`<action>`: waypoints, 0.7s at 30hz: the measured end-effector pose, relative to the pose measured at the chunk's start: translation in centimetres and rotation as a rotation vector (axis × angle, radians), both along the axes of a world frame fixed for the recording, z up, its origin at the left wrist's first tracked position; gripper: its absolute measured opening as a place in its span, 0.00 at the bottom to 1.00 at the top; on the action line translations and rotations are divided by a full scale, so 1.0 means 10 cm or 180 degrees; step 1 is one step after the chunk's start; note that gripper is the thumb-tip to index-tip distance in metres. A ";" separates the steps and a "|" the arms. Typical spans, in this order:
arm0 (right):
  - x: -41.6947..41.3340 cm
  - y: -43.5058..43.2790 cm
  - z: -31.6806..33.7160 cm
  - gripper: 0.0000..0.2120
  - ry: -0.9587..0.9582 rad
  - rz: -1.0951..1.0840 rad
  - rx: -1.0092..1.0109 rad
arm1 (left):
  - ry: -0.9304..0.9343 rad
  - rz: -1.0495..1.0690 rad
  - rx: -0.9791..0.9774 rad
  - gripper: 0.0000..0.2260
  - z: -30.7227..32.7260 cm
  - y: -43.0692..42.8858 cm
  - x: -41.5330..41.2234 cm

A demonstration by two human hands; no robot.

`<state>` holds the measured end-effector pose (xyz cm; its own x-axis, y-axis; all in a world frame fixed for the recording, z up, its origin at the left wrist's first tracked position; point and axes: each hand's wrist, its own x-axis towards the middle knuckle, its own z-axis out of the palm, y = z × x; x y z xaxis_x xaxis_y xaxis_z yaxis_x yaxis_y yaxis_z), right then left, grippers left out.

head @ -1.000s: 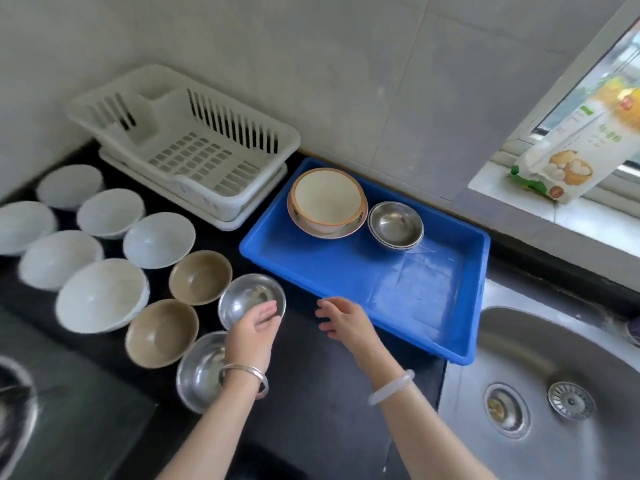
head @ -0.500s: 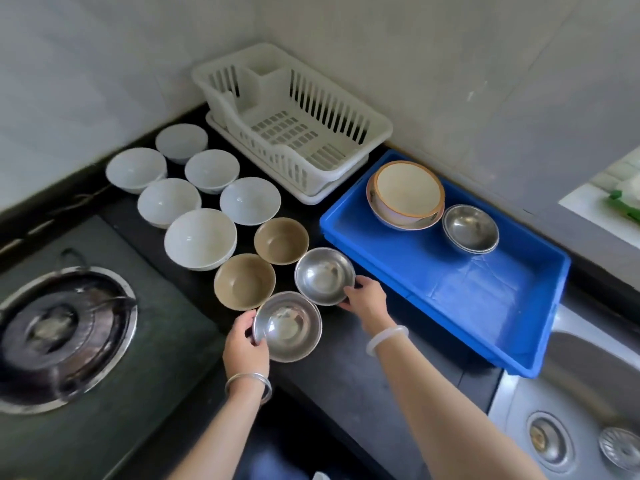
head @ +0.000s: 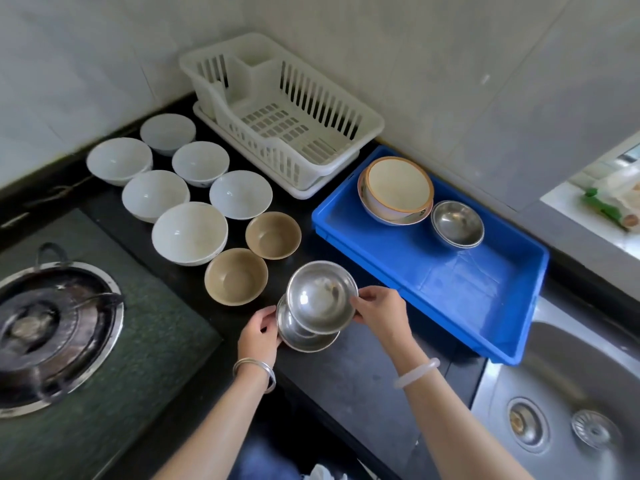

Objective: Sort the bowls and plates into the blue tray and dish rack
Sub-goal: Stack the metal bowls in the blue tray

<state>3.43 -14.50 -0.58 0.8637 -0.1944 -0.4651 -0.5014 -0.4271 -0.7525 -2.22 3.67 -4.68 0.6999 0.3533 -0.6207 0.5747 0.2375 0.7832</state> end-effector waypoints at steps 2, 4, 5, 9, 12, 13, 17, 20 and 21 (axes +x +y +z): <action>-0.04 0.00 0.00 0.05 0.0036 0.0126 -0.0299 | 0.0050 0.0098 -0.0171 0.10 -0.01 -0.04 0.04; -0.08 -0.01 -0.02 0.05 0.0095 0.0191 -0.0451 | 0.0070 0.0132 -0.0228 0.11 -0.02 -0.05 0.07; -0.10 0.00 -0.03 0.06 0.0117 0.0222 -0.0507 | 0.0067 0.0127 -0.0251 0.11 -0.01 -0.05 0.08; -0.12 0.04 -0.09 0.05 0.0190 0.0296 -0.0562 | 0.0081 -0.0036 -0.0222 0.12 -0.02 -0.06 0.09; -0.11 0.06 -0.15 0.03 0.0235 0.0370 -0.0615 | 0.0097 -0.0126 -0.0172 0.13 -0.03 -0.07 0.08; -0.11 0.06 -0.17 0.01 0.0242 0.0376 -0.0630 | 0.0112 -0.0145 -0.0187 0.13 -0.04 -0.08 0.08; -0.10 0.02 -0.25 0.10 0.0174 0.0401 -0.0753 | 0.0220 -0.0185 -0.0256 0.13 -0.06 -0.10 0.06; -0.09 -0.01 -0.32 0.15 0.0365 0.0359 -0.0389 | 0.0269 -0.0233 -0.0257 0.14 -0.06 -0.11 0.07; -0.09 -0.02 -0.34 0.16 0.0508 0.0262 -0.0130 | 0.0292 -0.0238 -0.0253 0.14 -0.06 -0.12 0.08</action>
<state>2.58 -14.66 -4.01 0.7932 -0.1475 -0.5908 -0.5751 -0.5002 -0.6473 -1.43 2.50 -5.31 0.6614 0.2495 -0.7073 0.6614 0.2505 0.7069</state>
